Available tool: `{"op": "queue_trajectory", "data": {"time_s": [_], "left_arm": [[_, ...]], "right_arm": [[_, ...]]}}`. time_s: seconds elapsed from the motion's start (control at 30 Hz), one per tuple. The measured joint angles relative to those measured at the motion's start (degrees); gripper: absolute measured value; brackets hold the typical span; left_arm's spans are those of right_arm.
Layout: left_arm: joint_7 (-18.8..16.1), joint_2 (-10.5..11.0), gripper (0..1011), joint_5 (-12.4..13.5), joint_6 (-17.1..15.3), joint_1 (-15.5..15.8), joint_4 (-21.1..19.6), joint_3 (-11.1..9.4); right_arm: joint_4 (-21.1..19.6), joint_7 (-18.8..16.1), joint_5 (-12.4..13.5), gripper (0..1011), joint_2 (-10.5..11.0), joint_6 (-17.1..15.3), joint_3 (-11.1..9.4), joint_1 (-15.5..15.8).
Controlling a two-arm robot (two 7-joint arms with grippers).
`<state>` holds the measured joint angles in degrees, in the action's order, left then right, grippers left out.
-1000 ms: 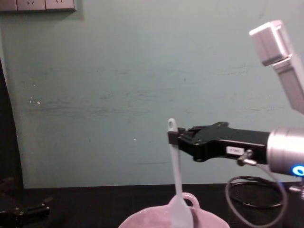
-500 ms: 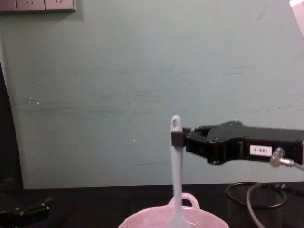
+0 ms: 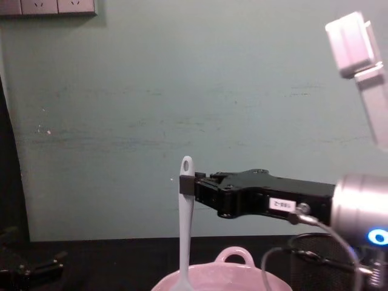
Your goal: Use the one hand to pick up the spoon and stir the clear water in the bowl.
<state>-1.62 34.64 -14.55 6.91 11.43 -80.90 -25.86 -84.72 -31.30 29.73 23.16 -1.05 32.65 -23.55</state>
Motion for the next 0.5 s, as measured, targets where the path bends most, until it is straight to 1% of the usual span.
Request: {"op": "queue_trajectory", "data": {"time_s": [0.1, 0.13, 0.17, 0.2, 0.37, 0.4, 0.5], "left_arm": [[0.0, 0.0, 1011, 0.0, 0.0, 0.0, 0.0, 0.0], [0.0, 0.0, 1011, 0.0, 0.0, 0.0, 0.0, 0.0], [0.0, 0.0, 1011, 0.0, 0.0, 0.0, 0.0, 0.0], [0.0, 0.0, 1011, 0.0, 0.0, 0.0, 0.0, 0.0], [0.0, 0.0, 1011, 0.0, 0.0, 0.0, 0.0, 0.0], [0.0, 0.0, 1011, 0.0, 0.0, 0.0, 0.0, 0.0], [0.0, 0.0, 1011, 0.0, 0.0, 0.0, 0.0, 0.0]], "right_arm": [[2.3, 1.3, -1.4, 106, -1.5, 1.5, -0.1, -0.8], [3.7, 2.2, -2.5, 106, -2.4, 2.5, -0.2, -1.3], [4.4, 2.7, -3.0, 106, -2.8, 2.9, -0.3, -1.5], [5.6, 3.7, -4.2, 106, -3.5, 3.8, -0.5, -2.0], [7.8, 6.3, -7.1, 106, -4.2, 5.9, -1.2, -2.7], [7.9, 6.7, -7.9, 106, -4.1, 6.3, -1.5, -2.7], [7.3, 7.0, -8.8, 106, -3.4, 6.6, -2.0, -2.5]]}}
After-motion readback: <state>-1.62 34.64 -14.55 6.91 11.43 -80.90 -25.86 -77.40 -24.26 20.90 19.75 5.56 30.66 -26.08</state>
